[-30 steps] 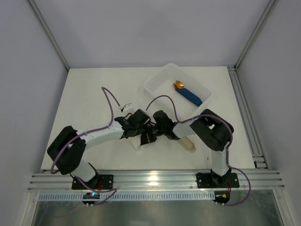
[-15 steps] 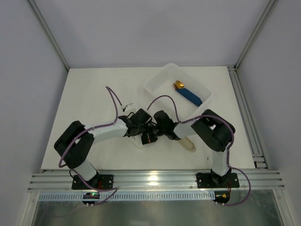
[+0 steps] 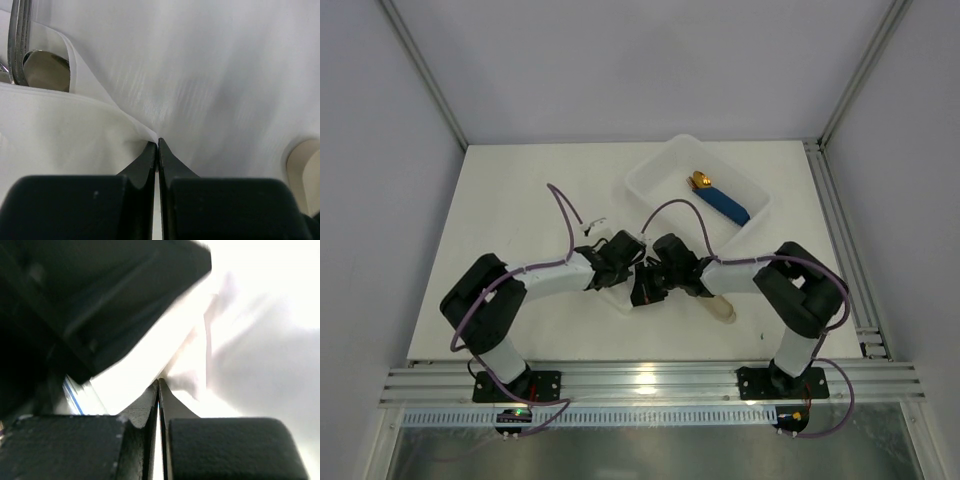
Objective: Place the utensils on the paper napkin and roll it up
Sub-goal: Roll the napkin at the center of the board.
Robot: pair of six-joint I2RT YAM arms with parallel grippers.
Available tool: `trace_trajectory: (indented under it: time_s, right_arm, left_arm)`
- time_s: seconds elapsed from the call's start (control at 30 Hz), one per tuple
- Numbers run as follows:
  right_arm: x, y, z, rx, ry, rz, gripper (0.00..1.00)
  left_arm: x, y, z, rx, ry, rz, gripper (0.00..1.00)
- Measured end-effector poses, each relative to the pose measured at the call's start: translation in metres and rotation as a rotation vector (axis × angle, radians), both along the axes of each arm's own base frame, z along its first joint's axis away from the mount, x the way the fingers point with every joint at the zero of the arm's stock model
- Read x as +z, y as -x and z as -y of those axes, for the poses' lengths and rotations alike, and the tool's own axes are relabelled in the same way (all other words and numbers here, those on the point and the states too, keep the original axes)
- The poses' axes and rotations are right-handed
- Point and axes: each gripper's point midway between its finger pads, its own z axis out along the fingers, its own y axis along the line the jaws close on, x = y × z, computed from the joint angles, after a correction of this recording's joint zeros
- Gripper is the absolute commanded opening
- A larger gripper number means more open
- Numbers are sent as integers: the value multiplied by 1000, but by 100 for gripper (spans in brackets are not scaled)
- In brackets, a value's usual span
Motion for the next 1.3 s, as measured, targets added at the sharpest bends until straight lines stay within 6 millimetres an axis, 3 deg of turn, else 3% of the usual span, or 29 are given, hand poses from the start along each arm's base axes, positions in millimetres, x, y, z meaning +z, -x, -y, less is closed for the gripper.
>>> trace_trajectory:
  time_s: [0.3,0.53,0.67,0.83,1.3]
  right_arm:
    - [35,0,17,-1,30,108,4]
    - [52,10,11,53,-42,104,4]
    - [49,9,0,71,-95,80,4]
    - [31,17,-9,103,-131,9,4]
    - [2,2,-7,57,-157,-80,4]
  left_arm:
    - [-7,-3,-1,8,-6,-4,0]
    - [-7,-3,-1,8,-5,-3,0]
    - [-7,-3,-1,8,-4,-2,0]
    - [-6,-5,-1,10,-3,-1,0]
    - [-5,-10,-1,-7,3,8,0]
